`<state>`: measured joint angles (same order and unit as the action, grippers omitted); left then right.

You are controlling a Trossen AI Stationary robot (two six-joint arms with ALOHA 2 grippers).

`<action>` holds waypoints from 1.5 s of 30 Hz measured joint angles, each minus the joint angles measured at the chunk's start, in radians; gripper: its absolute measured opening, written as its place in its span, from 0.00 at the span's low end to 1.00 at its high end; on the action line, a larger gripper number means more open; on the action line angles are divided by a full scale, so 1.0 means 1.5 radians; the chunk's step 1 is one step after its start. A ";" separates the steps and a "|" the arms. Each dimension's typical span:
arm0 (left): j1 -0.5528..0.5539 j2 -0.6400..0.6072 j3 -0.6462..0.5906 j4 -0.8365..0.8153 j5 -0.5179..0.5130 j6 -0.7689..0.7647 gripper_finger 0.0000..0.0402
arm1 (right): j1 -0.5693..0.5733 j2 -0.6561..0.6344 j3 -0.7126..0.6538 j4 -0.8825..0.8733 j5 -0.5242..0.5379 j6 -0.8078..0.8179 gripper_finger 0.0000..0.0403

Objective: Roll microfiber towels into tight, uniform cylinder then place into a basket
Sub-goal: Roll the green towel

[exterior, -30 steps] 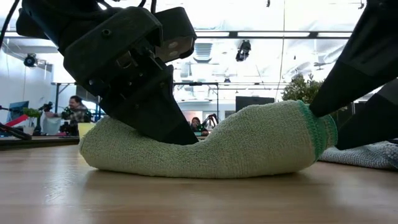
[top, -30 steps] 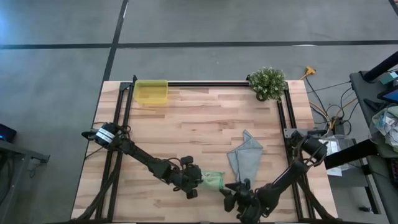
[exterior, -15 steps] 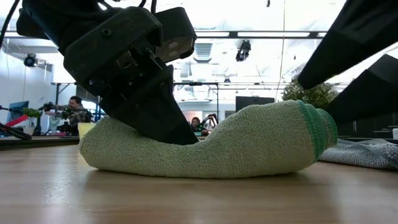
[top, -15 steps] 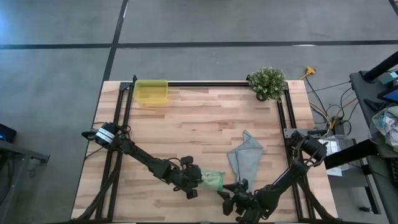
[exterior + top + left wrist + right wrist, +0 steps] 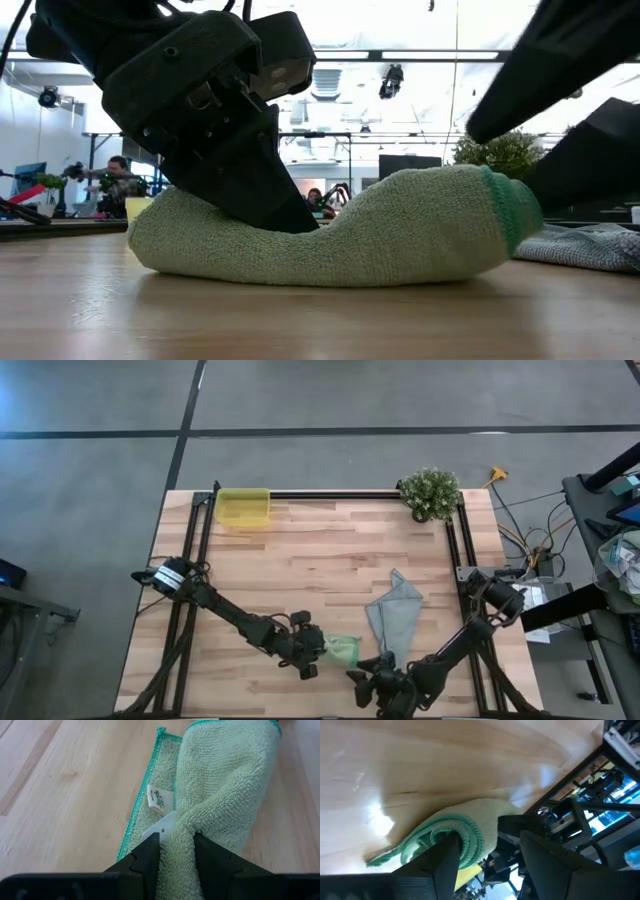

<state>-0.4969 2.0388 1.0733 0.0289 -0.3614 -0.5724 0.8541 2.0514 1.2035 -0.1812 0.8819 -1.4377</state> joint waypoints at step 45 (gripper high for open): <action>-0.001 0.000 0.000 0.002 -0.001 0.001 0.25 | -0.068 0.000 -0.046 0.118 -0.090 0.437 0.04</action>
<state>-0.4976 2.0388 1.0729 0.0322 -0.3634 -0.5716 0.7517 2.0514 1.1339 -0.0036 0.7462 -0.7819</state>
